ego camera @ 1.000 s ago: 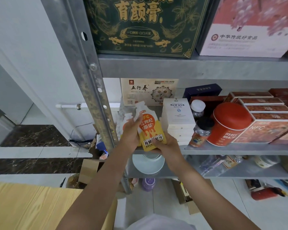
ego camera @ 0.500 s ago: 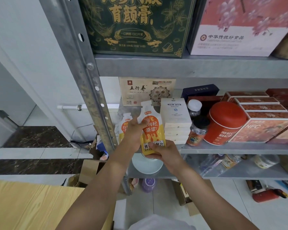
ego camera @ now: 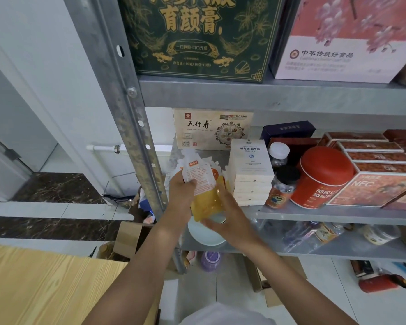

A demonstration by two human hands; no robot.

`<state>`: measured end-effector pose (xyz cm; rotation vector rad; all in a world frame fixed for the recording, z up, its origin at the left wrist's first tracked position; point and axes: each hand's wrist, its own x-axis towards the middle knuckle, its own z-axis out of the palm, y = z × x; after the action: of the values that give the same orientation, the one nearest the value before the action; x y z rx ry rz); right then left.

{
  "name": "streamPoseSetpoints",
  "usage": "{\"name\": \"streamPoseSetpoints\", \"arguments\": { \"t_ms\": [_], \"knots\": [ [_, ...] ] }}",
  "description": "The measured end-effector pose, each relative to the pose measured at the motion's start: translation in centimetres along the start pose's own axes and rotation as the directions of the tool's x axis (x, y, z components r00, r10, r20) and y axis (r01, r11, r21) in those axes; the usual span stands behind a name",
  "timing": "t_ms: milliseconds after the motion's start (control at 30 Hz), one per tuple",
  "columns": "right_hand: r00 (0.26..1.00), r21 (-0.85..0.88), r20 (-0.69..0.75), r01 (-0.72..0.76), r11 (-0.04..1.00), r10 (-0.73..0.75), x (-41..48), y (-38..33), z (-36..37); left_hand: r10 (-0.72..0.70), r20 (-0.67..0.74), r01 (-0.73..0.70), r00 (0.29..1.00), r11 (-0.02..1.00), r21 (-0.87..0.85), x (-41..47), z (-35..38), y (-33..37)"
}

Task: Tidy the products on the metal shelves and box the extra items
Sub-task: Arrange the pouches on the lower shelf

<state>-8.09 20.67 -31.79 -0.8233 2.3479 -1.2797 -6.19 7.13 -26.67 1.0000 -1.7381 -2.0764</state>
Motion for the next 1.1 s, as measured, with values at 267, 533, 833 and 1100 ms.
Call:
{"name": "streamPoseSetpoints", "arguments": {
  "t_ms": [267, 533, 833, 1100],
  "knots": [
    [0.96, 0.594, -0.036, -0.202, 0.779, 0.276, 0.5, -1.1, -0.6, 0.056, 0.053, -0.059, 0.997, 0.996, 0.067, -0.2, 0.3, 0.0],
    [0.853, -0.641, -0.276, 0.18, 0.746, -0.443, 0.4, -0.2, 1.2, -0.048, 0.129, 0.036, 0.991, 0.995, 0.091, 0.0, 0.9, -1.6],
    [0.995, -0.269, -0.096, -0.043, 0.962, 0.018, 1.5, 2.4, 1.9, 0.153, -0.124, -0.087, 0.98, 0.901, 0.424, 3.3, -0.3, -1.9],
    [0.989, -0.593, -0.139, -0.117, 0.796, 0.041, 4.5, 3.3, 2.7, 0.152, -0.125, -0.015, 0.98, 0.692, 0.722, 6.8, 0.0, -3.7]
  ]
}}
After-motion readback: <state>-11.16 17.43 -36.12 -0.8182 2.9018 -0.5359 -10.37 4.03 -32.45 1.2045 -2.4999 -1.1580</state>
